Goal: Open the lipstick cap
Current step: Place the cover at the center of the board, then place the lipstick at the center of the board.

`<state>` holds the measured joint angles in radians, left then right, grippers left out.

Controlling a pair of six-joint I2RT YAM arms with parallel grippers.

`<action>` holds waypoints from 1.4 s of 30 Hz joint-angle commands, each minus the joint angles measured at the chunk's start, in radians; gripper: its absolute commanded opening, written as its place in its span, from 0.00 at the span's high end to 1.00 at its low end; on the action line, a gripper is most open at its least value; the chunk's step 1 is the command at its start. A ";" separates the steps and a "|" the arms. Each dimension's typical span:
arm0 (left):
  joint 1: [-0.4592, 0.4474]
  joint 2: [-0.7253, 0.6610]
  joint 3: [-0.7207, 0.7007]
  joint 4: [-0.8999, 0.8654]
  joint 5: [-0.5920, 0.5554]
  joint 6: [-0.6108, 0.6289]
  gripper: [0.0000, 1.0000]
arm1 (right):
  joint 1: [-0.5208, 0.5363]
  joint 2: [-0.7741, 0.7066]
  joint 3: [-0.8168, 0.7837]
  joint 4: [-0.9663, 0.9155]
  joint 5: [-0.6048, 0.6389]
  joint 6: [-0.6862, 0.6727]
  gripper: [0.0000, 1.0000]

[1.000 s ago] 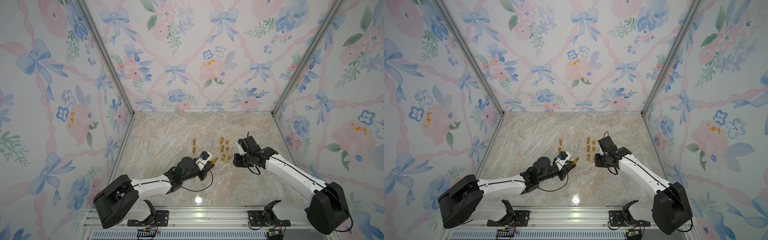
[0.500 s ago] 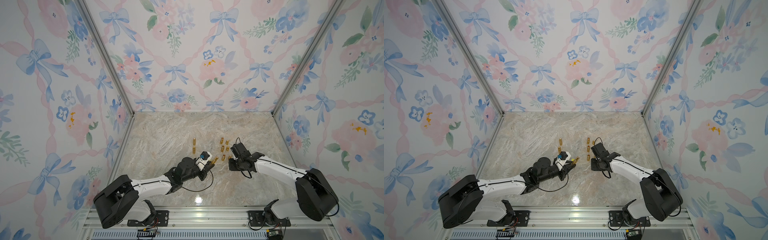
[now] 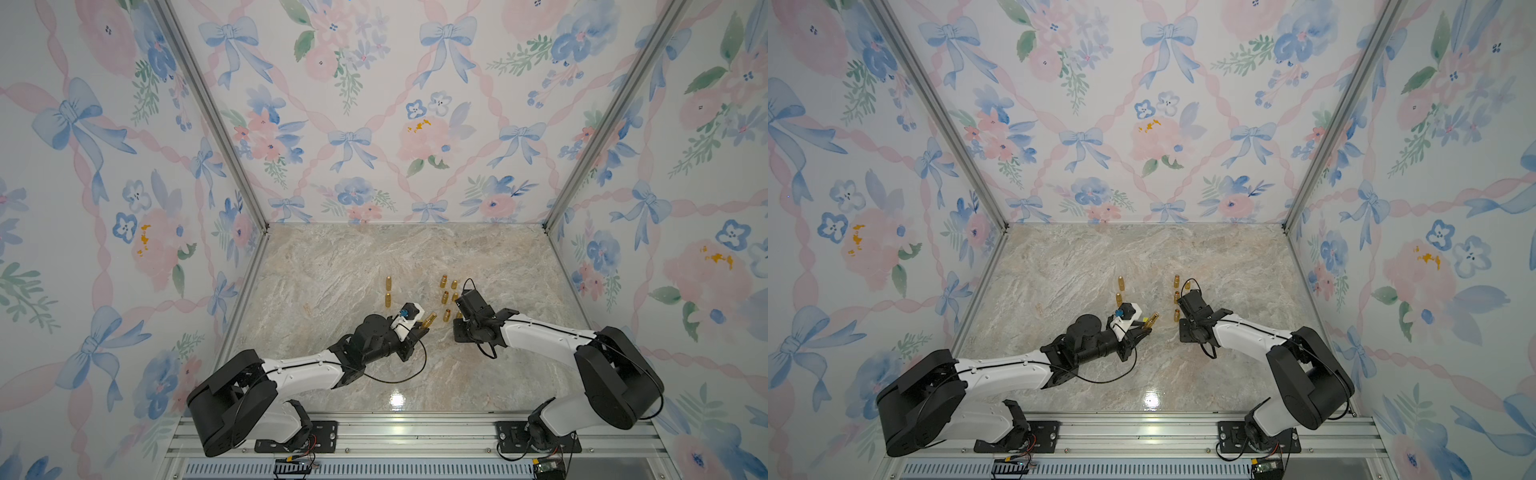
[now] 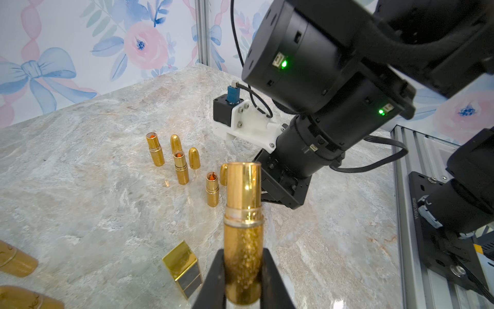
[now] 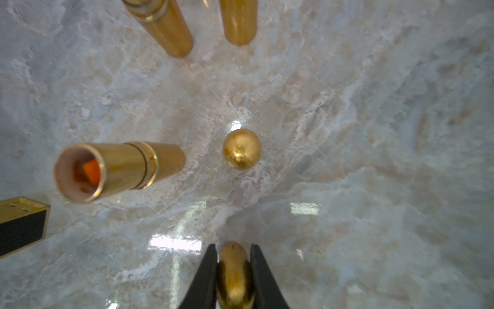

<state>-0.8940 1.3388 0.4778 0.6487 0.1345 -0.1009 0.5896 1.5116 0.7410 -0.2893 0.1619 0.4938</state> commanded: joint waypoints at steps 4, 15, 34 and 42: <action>-0.006 0.009 0.009 0.003 -0.009 0.008 1.00 | 0.029 0.019 -0.018 0.001 0.066 -0.011 0.76; -0.006 0.005 0.008 0.002 -0.007 0.013 1.00 | 0.030 -0.040 0.027 -0.059 0.065 -0.018 0.57; -0.021 0.068 0.062 0.002 0.017 0.025 1.00 | -0.096 -0.378 0.165 -0.376 -0.462 0.010 0.33; -0.038 0.098 0.092 0.003 0.016 0.029 1.00 | -0.096 -0.406 0.160 -0.284 -0.643 0.105 0.33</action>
<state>-0.9249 1.4212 0.5457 0.6483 0.1390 -0.0887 0.4980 1.1137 0.8974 -0.6056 -0.3786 0.5480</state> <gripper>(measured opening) 0.198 0.675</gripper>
